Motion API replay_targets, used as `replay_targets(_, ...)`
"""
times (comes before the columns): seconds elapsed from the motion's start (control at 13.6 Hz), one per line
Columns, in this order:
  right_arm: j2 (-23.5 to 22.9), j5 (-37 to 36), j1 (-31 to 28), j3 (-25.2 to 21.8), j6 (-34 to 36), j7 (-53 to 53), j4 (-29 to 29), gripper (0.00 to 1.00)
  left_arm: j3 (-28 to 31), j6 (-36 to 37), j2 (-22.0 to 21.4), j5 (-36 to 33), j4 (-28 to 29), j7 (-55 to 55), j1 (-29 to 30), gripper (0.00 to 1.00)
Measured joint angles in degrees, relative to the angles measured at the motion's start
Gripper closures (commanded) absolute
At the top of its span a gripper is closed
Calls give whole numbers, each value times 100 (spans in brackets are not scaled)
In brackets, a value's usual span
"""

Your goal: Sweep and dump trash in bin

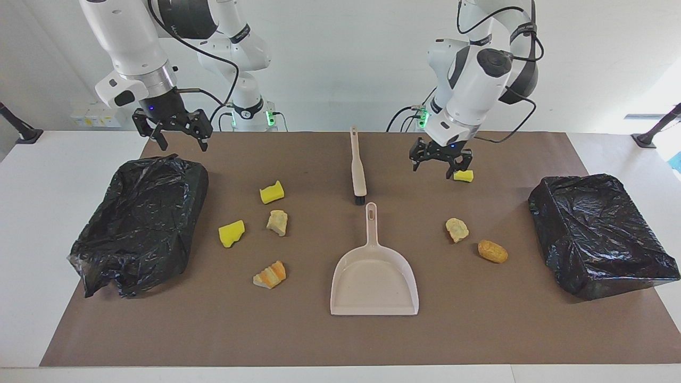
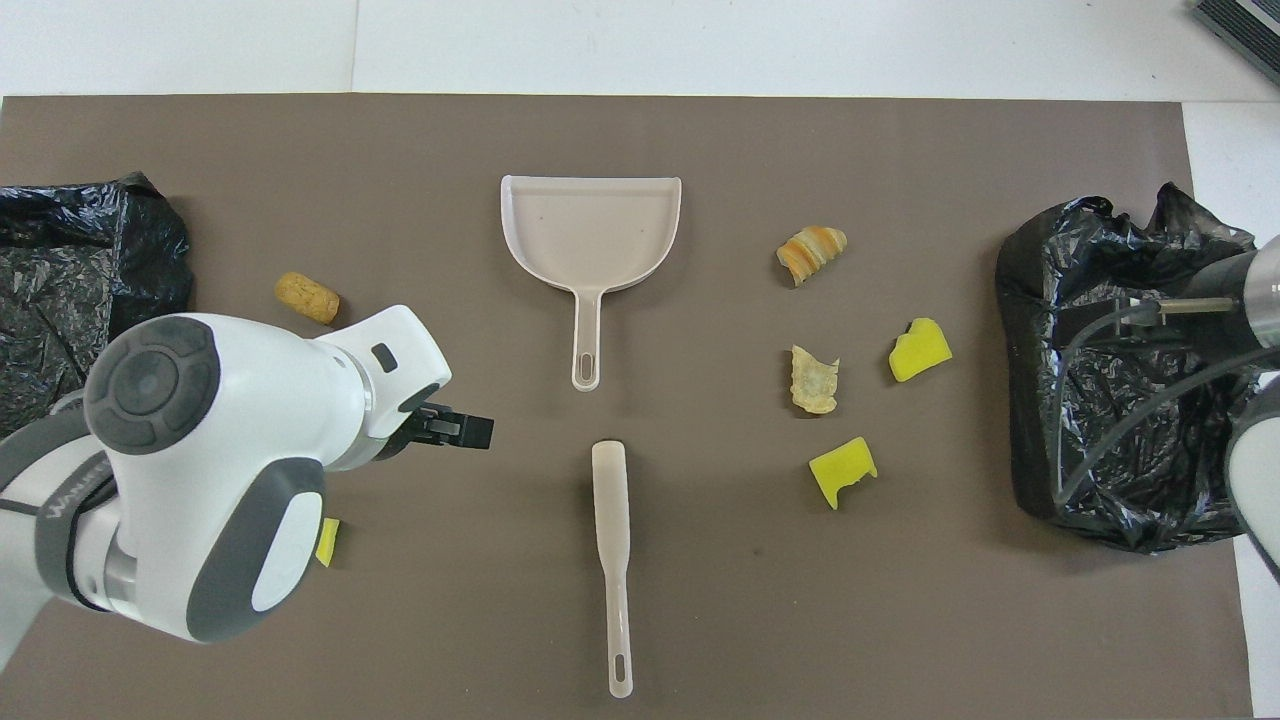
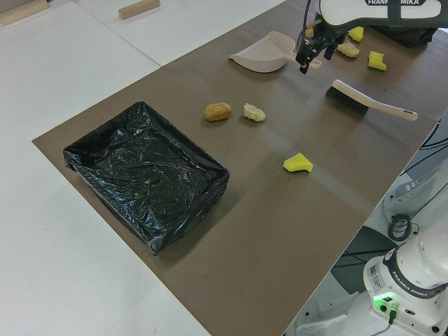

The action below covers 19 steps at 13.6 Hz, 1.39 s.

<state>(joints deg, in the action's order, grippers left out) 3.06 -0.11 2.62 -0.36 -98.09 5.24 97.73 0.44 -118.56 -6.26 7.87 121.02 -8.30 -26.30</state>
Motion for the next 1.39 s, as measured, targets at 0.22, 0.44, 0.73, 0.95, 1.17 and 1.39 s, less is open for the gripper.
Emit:
replay_targets(0.22,-786,0,12,517,-207,857,-673,0,-9,-343,-114,0,404,-701,-650,0)
replay_targets(0.44,-1929,-2,199,813,-434,1633,-1551,0,-36,-1205,-100,0,1077,-1318,-1302,0)
replay_targets(0.73,-2870,-3,752,837,-679,2305,-2299,0,-47,-1697,-98,0,1660,-2329,-2270,0)
replay_targets(0.95,-3100,-3,1273,854,-989,3052,-2353,0,-56,-1944,-97,0,1950,-2746,-2801,0)
replay_targets(1.17,-3340,-2,1668,868,-1297,3346,-2360,0,-54,-2016,-98,0,2059,-2966,-2991,36)
replay_targets(1.39,-3632,-2,2108,876,-1743,3680,-2365,0,-48,-2021,-99,0,2071,-3059,-3026,100)
